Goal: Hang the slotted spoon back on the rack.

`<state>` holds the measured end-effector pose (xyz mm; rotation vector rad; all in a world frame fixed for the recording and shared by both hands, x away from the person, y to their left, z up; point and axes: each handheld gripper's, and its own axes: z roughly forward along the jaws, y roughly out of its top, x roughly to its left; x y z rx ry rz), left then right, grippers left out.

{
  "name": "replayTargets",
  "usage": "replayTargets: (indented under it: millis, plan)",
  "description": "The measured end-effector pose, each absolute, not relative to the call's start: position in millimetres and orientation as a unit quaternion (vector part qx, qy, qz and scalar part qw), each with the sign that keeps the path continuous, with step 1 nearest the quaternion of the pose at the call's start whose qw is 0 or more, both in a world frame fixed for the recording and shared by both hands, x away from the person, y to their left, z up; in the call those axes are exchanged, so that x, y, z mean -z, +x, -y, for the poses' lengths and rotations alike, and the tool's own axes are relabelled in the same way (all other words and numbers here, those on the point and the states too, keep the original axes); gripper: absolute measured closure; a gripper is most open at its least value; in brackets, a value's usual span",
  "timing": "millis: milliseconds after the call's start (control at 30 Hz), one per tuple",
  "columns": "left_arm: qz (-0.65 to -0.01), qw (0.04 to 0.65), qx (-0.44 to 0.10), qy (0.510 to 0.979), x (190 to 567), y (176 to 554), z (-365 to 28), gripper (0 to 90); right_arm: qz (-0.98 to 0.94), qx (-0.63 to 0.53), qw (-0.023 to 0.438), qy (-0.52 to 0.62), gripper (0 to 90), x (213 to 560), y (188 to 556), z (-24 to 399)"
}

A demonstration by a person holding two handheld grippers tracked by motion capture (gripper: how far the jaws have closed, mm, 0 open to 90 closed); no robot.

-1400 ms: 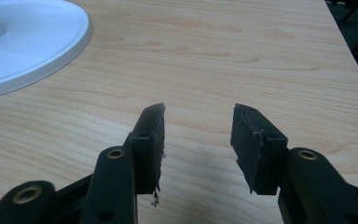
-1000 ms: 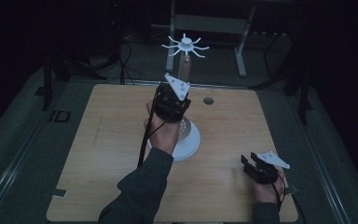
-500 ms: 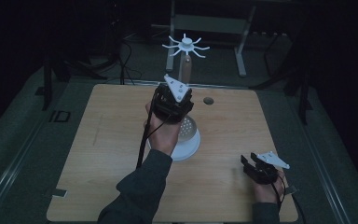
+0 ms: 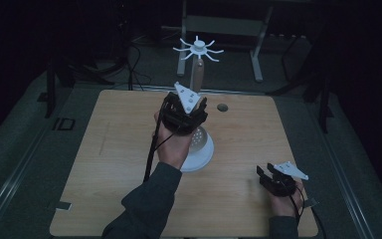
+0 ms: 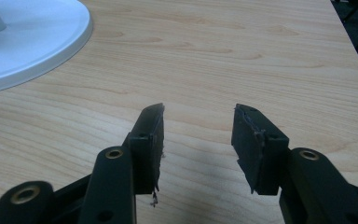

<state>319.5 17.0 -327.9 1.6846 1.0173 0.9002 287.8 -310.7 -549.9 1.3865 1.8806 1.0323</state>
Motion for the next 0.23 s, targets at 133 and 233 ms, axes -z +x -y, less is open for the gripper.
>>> replayTargets:
  millis: [133, 233]
  plan:
    - [-0.412, 0.470, -0.359, 0.693, 330.5, 318.2, -19.1, 51.1, -0.705, -0.387, 0.288, 0.520, 53.4, 550.4, 288.0, 311.2]
    - [-0.411, 0.469, -0.355, 0.697, 332.0, 317.7, -20.6, 51.1, -0.706, -0.385, 0.288, 0.521, 53.4, 550.8, 288.3, 311.0]
